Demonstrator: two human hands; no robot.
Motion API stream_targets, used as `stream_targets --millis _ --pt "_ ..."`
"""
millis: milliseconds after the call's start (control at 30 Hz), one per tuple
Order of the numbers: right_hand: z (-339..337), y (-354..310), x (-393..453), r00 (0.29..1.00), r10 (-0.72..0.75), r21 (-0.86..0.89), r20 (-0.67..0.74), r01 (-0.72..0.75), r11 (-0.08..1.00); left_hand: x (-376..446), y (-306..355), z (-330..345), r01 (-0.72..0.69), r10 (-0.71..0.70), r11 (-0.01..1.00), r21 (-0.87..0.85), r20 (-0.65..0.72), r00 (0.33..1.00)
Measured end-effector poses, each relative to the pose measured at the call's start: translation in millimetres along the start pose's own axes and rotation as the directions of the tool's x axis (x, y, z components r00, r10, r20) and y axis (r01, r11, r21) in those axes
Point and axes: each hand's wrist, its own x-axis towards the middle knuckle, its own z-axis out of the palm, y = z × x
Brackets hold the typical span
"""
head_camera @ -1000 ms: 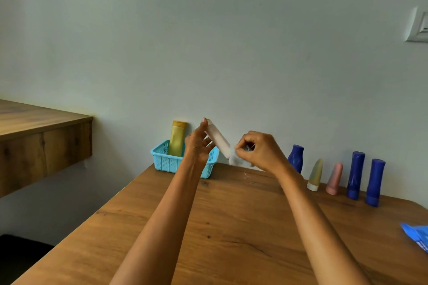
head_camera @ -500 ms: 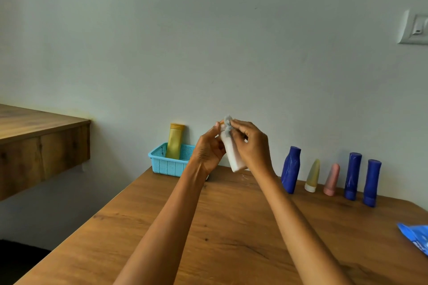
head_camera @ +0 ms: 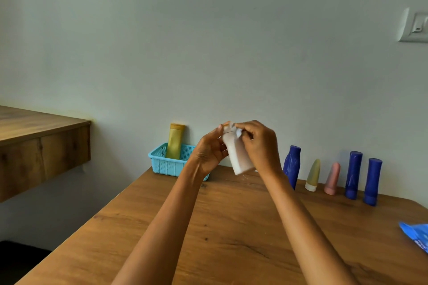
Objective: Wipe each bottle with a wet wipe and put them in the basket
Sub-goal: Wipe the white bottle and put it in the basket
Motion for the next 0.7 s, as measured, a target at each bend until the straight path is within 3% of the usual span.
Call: stream_targets --millis 100,167,300,367,467,600,700 --pt "-6.5 3.9 4.2 0.986 0.098 0.094 -0.132 -0.086 0.992 -1.2 2.0 10.0 -0.027 0.021 0.998 0.054 0.108 0.994" --pt "-8.9 7.4 6.0 0.978 0.159 0.105 -0.136 -0.145 0.984 0.1 -0.3 15.1 -0.053 0.047 0.997 0.056 0.097 0.994" --pt "-11.0 13.7 8.4 0.95 0.293 0.206 0.113 -0.31 0.928 1.9 -0.7 8.1 -0.114 0.113 0.992 -0.047 -0.012 0.994" --pt "-11.2 15.6 6.5 0.89 0.364 0.318 0.273 -0.441 0.839 1.2 5.7 -1.1 -0.153 0.147 0.98 -0.128 -0.054 0.988" --pt "-9.2 18.1 1.9 0.783 0.44 0.493 0.44 -0.62 0.611 1.5 16.4 -11.7 -0.192 0.173 0.966 -0.174 -0.119 0.978" --pt "-8.3 22.0 -2.2 0.683 0.54 0.589 0.492 -0.718 0.371 4.4 17.8 -19.7 -0.258 0.217 0.957 -0.131 -0.261 0.94" --pt "-3.2 21.3 -4.4 0.669 0.587 0.609 0.457 -0.716 0.342 4.9 11.7 -25.5 -0.282 0.226 0.954 -0.105 -0.367 0.902"
